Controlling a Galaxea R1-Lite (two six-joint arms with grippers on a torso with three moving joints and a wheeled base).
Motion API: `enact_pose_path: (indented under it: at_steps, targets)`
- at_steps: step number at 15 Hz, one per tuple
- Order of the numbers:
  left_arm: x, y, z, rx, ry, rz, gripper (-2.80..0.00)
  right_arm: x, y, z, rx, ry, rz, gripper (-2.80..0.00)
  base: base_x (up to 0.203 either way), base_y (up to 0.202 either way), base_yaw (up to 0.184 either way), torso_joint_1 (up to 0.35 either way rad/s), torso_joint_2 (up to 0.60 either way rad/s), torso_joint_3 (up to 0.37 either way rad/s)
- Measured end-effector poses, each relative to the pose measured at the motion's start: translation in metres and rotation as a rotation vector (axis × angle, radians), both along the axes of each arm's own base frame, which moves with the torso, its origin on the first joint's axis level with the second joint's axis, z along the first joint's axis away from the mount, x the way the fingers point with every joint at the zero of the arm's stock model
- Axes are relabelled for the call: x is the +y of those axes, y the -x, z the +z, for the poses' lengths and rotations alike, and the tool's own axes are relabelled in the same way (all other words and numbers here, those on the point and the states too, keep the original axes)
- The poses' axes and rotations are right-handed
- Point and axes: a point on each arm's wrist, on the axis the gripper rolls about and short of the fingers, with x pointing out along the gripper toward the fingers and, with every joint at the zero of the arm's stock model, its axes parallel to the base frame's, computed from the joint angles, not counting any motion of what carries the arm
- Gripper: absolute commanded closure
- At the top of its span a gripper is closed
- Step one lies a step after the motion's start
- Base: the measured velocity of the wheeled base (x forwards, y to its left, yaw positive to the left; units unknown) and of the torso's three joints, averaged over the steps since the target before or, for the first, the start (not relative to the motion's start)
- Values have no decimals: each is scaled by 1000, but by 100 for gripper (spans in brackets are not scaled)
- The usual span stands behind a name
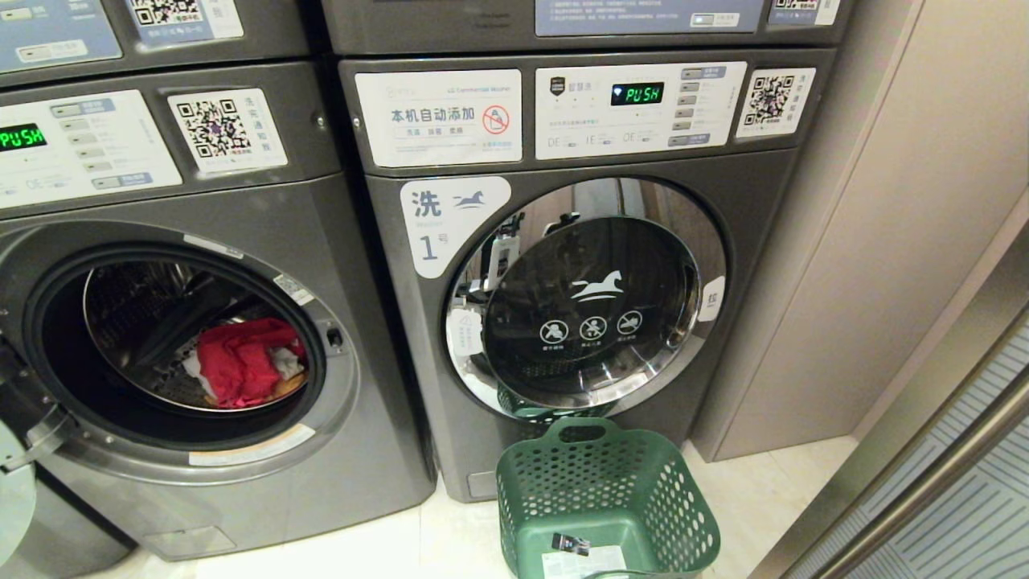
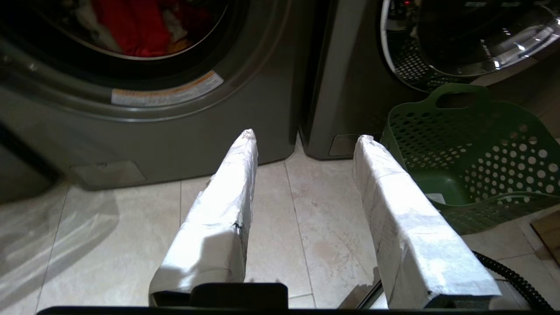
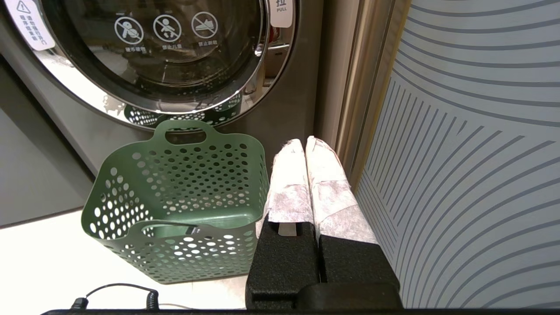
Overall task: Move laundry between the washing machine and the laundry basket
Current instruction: Pick a cloth and place it into the basket
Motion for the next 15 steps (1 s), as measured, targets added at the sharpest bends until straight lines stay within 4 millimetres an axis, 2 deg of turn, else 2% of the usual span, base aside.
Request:
enact_pose_path:
  at_steps: [5,8,15]
  targets:
    - [-1,15,0,-190,-140,-94,0,0,0,0,0,2,0,0,0,0,0,0,0,0]
    - [-1,20,-10,-162,-201,-91,0,0,0,0,0,1,0,0,0,0,0,0,0,0]
    - [0,22,-11,-179,-202,-89,0,0,0,0,0,1,0,0,0,0,0,0,0,0]
